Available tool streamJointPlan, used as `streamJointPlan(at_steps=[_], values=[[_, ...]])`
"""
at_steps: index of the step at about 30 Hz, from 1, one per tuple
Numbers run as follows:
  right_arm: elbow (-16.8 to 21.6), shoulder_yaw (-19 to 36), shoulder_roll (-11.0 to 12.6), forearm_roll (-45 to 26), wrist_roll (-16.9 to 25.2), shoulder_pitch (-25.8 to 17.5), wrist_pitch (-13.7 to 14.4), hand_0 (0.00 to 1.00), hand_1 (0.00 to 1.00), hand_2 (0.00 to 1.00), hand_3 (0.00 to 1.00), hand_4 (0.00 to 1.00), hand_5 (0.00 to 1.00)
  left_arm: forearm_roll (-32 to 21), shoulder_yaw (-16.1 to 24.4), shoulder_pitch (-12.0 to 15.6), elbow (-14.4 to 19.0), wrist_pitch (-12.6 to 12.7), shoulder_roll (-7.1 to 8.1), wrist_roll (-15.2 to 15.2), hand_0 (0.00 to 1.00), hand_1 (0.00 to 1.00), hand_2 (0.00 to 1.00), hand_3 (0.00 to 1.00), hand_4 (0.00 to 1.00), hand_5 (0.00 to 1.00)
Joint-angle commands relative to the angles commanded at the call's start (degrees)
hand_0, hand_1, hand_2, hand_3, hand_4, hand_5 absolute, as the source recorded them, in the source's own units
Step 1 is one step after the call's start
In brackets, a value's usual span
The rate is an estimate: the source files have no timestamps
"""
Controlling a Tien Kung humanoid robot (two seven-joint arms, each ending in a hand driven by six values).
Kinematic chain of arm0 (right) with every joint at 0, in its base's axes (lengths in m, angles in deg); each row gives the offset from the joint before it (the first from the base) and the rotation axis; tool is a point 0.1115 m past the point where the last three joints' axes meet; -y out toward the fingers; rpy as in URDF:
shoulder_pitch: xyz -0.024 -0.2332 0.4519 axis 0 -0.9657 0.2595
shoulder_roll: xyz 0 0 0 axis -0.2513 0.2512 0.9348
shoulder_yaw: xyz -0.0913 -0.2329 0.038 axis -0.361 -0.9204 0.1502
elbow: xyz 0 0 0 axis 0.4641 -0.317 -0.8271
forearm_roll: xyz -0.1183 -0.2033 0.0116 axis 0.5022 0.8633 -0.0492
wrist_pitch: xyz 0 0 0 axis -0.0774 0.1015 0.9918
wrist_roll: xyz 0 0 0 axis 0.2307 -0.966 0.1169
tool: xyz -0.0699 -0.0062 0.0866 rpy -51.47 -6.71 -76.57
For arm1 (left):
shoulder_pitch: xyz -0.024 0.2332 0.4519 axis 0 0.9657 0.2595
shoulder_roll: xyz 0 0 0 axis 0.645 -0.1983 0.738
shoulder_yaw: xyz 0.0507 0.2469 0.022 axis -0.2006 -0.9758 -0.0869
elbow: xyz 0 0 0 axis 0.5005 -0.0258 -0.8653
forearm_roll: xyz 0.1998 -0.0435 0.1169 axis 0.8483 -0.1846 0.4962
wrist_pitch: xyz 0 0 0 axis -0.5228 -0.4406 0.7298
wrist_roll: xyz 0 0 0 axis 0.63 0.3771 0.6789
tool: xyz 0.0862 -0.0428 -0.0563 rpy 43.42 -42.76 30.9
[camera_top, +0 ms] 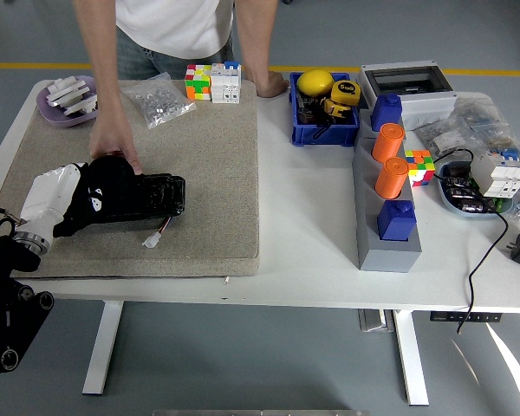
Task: Pick the rag up,wipe the panel,place it on the desk
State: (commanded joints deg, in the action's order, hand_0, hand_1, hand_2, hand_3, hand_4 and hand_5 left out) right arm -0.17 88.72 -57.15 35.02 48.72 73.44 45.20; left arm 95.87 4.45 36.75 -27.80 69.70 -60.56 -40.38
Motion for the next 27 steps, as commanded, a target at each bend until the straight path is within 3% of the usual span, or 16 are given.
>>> streamJointPlan(at_steps=[9,27], values=[[0.00,-0.54,-0.05,-0.69,-0.19,-0.07,0.03,0.766,0.646,0.683,0.602,0.998,0.532,0.51,4.76,0.92,-0.64,0.04,1.14,-0.12,0.248,0.250,0.645,0.479,0.002,0.002],[0.00,-1.35,-0.18,-1.57,-0.22,-0.17,-0.12,0.766,0.645,0.683,0.602,0.998,0.532,0.64,8.61,1.72,-1.41,0.20,2.59,-0.48,0.246,0.254,0.641,0.478,0.002,0.002]])
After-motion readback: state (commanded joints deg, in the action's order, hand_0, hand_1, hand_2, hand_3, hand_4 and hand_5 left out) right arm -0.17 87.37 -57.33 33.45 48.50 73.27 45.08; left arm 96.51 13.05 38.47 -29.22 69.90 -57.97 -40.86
